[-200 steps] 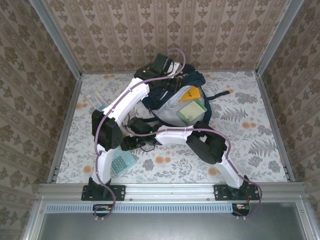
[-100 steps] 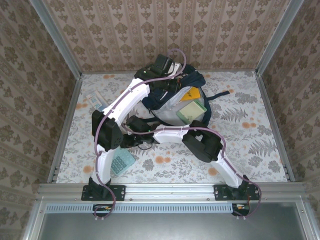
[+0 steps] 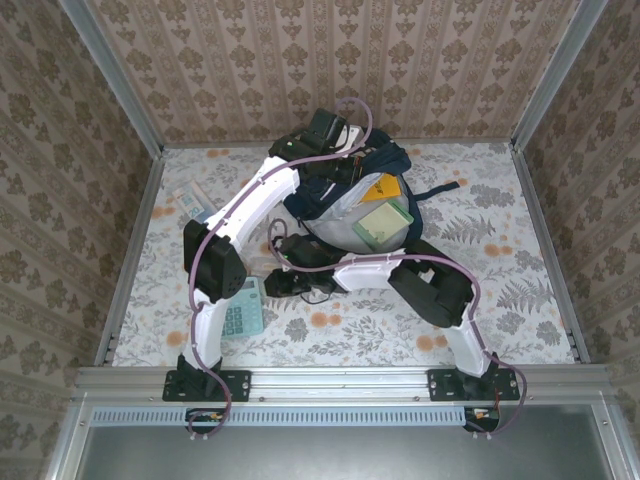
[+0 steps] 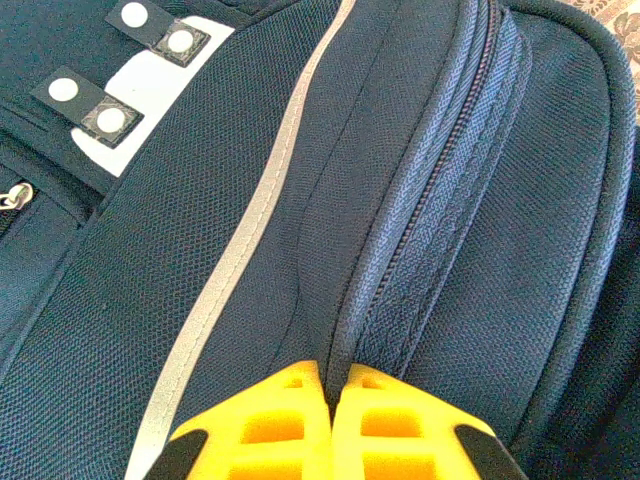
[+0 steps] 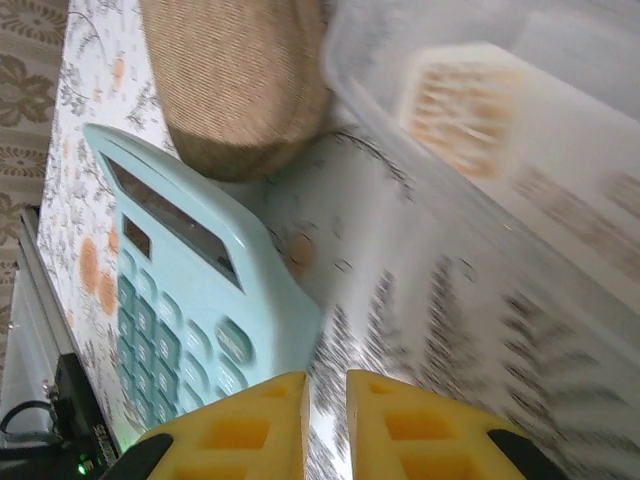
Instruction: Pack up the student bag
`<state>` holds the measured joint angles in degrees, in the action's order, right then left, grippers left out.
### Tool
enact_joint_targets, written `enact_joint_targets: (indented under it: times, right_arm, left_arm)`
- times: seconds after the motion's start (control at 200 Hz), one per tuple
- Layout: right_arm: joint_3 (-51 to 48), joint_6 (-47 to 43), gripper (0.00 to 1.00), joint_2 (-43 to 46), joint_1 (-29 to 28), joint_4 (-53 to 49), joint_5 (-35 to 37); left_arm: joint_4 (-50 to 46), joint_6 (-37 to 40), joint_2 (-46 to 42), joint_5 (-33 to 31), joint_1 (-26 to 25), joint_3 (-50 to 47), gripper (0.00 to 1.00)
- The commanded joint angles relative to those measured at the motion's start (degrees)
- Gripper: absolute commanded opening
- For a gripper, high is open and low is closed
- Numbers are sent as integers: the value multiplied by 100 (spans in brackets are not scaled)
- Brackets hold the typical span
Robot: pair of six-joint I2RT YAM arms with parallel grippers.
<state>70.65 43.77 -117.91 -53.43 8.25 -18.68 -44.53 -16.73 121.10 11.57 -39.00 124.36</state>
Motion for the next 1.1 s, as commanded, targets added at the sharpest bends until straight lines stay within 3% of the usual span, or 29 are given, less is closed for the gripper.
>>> enact_joint_targets:
  times: [0.0,0.22,0.48,0.72,1.095]
  right_arm:
    - [-468,138,19,552,73,263,306]
    - [-465,-222,32,751,60,20,216]
    - [676,-324,36,-82,41,-88,-140]
    - [1370,-353,50,-754,25,-267,-240]
    - [1748,-333,49,-1174,-89,-293,-438]
  left_arm:
    - [155,-46,-412,-26,16,43,0]
    - [140,-32,-411,-41,7,54,0]
    - [81,-18,-421,-65,16,95,0]
    - [32,18,-438,-94,16,116,0]
    - [32,-5,-403,-67,23,154,0]
